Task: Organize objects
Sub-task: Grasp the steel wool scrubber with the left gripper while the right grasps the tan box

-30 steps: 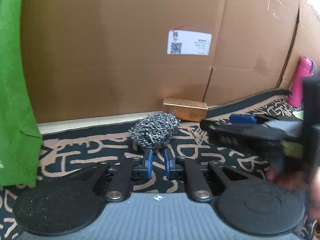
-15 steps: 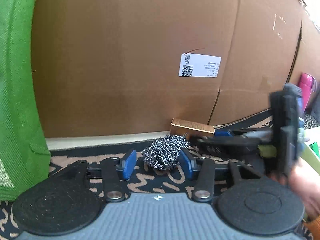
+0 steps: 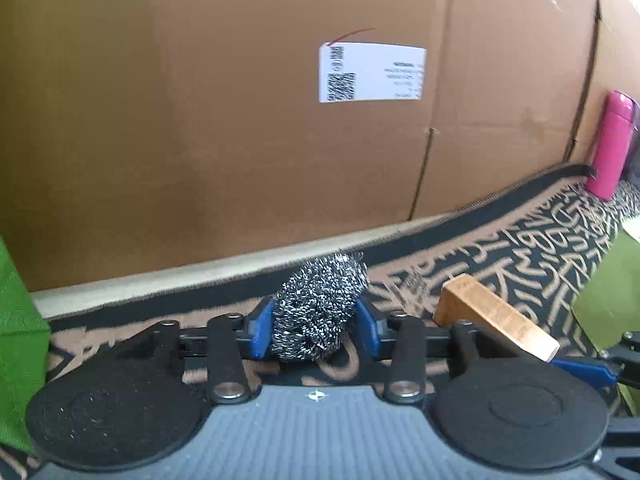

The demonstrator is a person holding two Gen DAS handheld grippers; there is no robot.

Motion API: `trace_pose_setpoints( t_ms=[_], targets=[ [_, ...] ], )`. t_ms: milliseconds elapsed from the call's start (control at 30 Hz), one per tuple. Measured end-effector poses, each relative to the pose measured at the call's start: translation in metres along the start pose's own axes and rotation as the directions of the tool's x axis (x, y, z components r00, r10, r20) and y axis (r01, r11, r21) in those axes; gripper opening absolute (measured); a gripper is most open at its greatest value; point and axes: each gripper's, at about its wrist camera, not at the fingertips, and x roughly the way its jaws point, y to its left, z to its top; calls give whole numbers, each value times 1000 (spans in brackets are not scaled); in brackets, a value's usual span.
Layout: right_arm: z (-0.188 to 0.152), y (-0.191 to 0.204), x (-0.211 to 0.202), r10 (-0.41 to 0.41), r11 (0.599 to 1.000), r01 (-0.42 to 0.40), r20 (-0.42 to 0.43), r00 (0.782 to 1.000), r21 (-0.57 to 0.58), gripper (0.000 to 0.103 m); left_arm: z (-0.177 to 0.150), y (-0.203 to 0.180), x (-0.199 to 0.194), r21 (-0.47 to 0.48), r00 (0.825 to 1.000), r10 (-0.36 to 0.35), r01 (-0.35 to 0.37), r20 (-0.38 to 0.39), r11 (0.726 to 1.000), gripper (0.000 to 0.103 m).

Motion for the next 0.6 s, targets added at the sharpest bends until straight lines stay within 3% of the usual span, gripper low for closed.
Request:
trace_pose_setpoints(
  t_ms=[200,267,333,400,600],
  targets=[
    [-20,10,-37,78,996,-80,-39,996,-31,23,-33,-9,-51,-29,993,-113,112,-38,993,41],
    [-26,14,-43,103,993,-107,-72,992,-48,25,-48,-15,-68,-19,989,-141,140,-37,990,46],
    [-25,16,-43,96,994,-99,-61,994,-53,27,-60,-20,-80,-22,994,-107,106,-20,994,53],
    [-21,15,-41,90,995,-92,-48,995,-30,46,-64,-21,-84,-32,999,-47,48,3,998,61],
    [-3,22,-36,49,996,-48,10,999,-69,46,-61,-13,-83,-127,1000,-26,27,3,992,64]
  ],
)
